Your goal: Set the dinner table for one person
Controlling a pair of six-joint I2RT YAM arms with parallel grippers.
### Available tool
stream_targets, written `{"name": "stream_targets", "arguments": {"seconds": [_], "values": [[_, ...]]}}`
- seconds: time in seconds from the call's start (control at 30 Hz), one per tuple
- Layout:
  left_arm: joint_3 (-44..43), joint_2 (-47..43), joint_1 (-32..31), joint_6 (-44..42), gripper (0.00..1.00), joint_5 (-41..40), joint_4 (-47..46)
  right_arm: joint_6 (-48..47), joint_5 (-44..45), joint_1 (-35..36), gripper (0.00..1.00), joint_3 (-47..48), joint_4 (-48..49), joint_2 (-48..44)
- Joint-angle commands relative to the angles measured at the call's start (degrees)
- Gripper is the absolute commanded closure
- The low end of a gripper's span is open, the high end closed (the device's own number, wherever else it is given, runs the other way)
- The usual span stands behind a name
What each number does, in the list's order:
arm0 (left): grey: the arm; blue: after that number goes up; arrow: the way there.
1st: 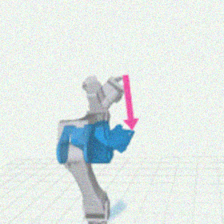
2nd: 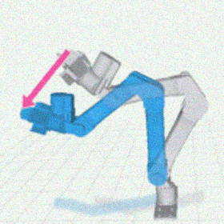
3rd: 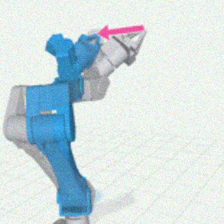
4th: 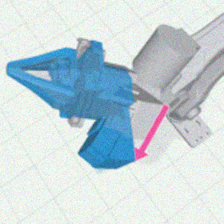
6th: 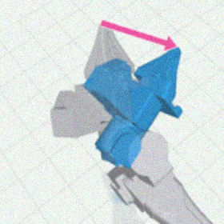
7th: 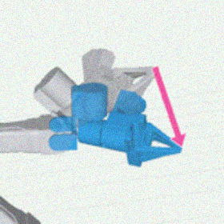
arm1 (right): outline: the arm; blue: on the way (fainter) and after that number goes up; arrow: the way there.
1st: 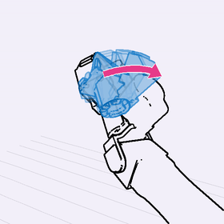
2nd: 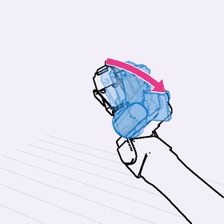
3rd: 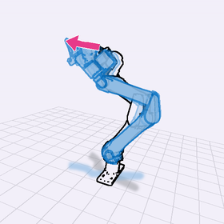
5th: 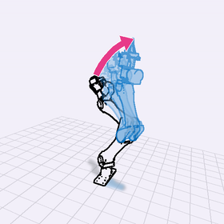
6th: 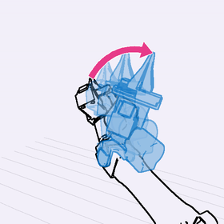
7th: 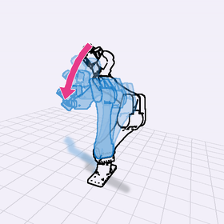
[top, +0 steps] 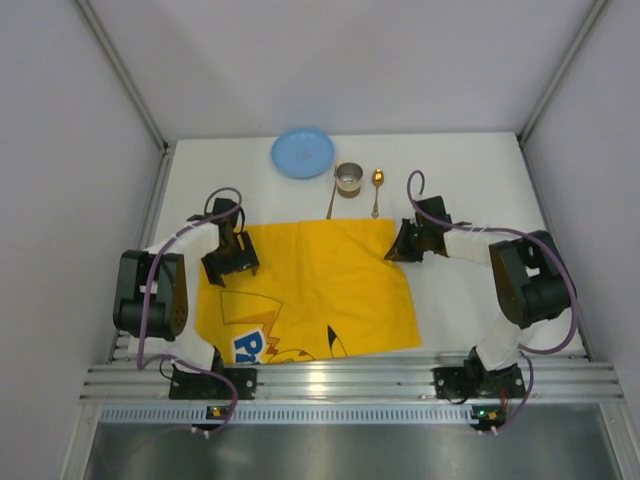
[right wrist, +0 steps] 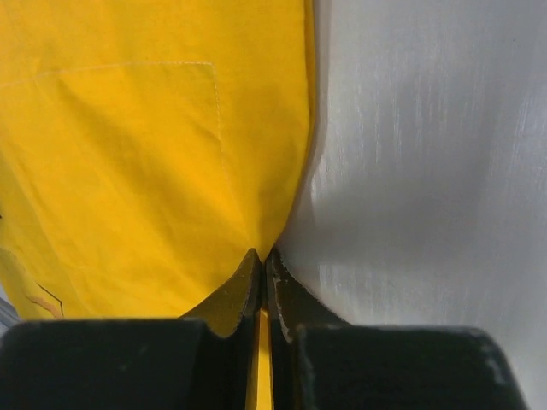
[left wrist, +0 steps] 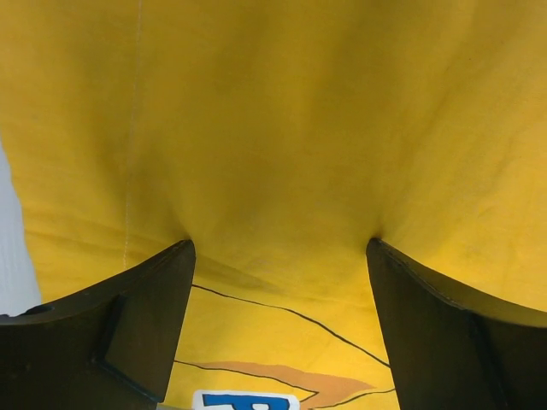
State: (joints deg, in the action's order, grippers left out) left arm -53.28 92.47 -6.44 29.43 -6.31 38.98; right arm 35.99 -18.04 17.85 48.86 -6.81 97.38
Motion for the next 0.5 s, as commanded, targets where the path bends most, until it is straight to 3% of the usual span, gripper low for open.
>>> {"name": "stream_targets", "arguments": {"seconds": [0.0, 0.23, 0.47], "values": [[-2.3, 4.0, 0.3, -0.2, 0.14, 0.7, -2.7, -2.7, 2.5, -0.8, 1.0, 3.1, -2.9, -1.0], [-7.5, 7.5, 0.1, -0.7, 0.19, 1.9, -2.4, -8.6, 11.3, -4.4, 1.0, 5.9, -10.9, -4.6], [-11.8, 8.0, -0.1, 0.0, 0.19, 3.6, -0.5, -12.0, 14.7, -5.3, 1.0, 9.3, -14.5, -2.9]]}}
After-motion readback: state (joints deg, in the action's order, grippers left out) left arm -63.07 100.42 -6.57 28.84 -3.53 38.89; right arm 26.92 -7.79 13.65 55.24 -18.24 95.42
